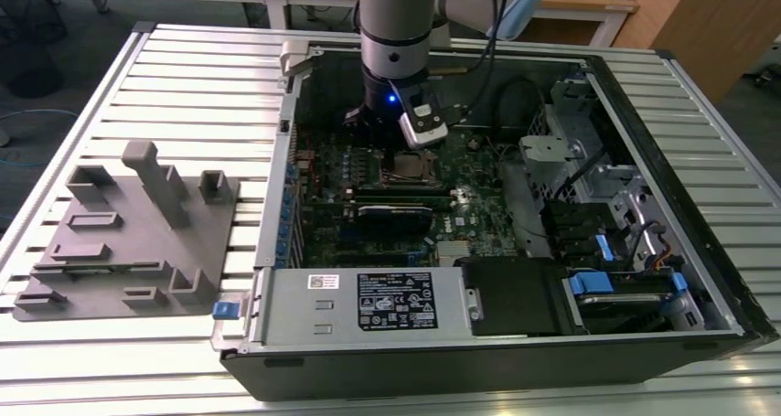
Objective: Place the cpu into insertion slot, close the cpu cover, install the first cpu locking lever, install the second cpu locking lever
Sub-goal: 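Close the cpu cover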
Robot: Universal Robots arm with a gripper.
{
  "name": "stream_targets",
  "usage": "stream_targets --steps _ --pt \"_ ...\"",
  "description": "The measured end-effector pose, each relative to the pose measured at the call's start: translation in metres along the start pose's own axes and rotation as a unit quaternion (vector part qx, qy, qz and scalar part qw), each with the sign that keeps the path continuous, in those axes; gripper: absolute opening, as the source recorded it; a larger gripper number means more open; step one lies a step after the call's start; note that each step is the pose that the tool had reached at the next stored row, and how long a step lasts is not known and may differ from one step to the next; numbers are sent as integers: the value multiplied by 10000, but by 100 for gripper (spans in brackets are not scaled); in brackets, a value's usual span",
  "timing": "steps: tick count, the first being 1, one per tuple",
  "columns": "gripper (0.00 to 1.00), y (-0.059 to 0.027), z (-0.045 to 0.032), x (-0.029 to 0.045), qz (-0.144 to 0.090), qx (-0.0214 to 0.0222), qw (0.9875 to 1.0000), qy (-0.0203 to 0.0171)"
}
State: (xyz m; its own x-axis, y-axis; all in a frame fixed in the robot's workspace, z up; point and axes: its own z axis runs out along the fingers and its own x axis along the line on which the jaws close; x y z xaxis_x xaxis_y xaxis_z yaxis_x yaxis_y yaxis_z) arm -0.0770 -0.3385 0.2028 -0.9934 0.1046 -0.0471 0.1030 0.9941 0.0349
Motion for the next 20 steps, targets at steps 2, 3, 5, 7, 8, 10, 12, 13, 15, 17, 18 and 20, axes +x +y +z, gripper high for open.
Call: stream_targets --steps 2,3,5,7,8,10,12,13,15,17,18,20 --pt "10 0 0 0 -7 -1 10000 0" --pt "10 0 0 0 -15 -1 10000 1" --pt "10 0 2 0 -20 -2 10000 1" --pt "10 0 3 0 -20 -2 10000 1" --pt "10 0 5 0 -20 -3 10000 1" --pt "10 -1 10 1 -21 -3 10000 0" --pt "10 -1 12 4 -21 -1 10000 2" --pt "10 -1 13 4 -20 -1 10000 1" --pt "10 -1 17 4 -21 -3 10000 1" --pt "10 -1 27 5 -21 -1 10000 0" --pt "10 -2 32 6 -21 3 10000 1" --pt "10 -3 41 7 -21 10 10000 2"
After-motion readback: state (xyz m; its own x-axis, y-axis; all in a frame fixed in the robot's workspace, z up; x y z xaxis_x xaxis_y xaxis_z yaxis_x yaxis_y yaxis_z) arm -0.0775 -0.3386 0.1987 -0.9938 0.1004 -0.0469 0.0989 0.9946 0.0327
